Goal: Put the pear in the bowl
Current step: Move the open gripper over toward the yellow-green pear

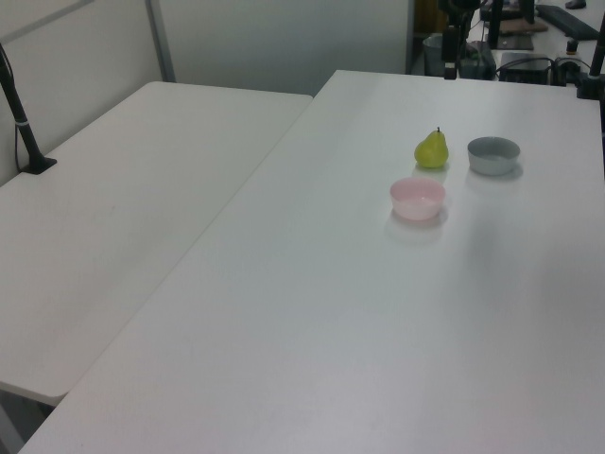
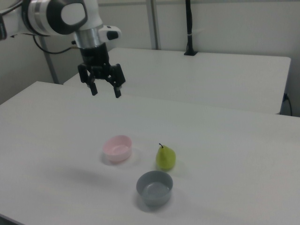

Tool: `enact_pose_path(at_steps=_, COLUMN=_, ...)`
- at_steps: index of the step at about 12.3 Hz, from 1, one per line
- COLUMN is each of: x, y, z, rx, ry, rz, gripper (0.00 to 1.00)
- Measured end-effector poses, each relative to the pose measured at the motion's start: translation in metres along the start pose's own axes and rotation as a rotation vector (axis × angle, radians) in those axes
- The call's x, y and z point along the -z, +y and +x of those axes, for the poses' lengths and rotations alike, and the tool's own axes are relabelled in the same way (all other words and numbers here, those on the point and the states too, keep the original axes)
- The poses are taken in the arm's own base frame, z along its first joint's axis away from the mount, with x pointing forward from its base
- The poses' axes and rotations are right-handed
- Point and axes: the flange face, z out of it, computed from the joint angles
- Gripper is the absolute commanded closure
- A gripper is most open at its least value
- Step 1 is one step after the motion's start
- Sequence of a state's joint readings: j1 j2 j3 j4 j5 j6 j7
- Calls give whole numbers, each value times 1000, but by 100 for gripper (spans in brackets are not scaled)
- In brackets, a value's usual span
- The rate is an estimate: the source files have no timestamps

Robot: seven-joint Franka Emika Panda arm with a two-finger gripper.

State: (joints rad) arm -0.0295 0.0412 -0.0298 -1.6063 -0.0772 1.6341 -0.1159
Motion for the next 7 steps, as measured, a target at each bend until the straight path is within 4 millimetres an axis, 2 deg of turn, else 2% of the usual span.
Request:
enact_pose_path(at_steps=3, x=-24, y=49, z=14, rx=4, ry=24, rz=-5, gripper=0)
enact_pose_path(at_steps=5, x=-37, y=77, z=15, rx=-5, ry=12, rz=-4, gripper=0)
enact_pose_path(at_steps=7, x=-40, y=102, z=13, rx=-5, ry=32, rz=-10, gripper=0)
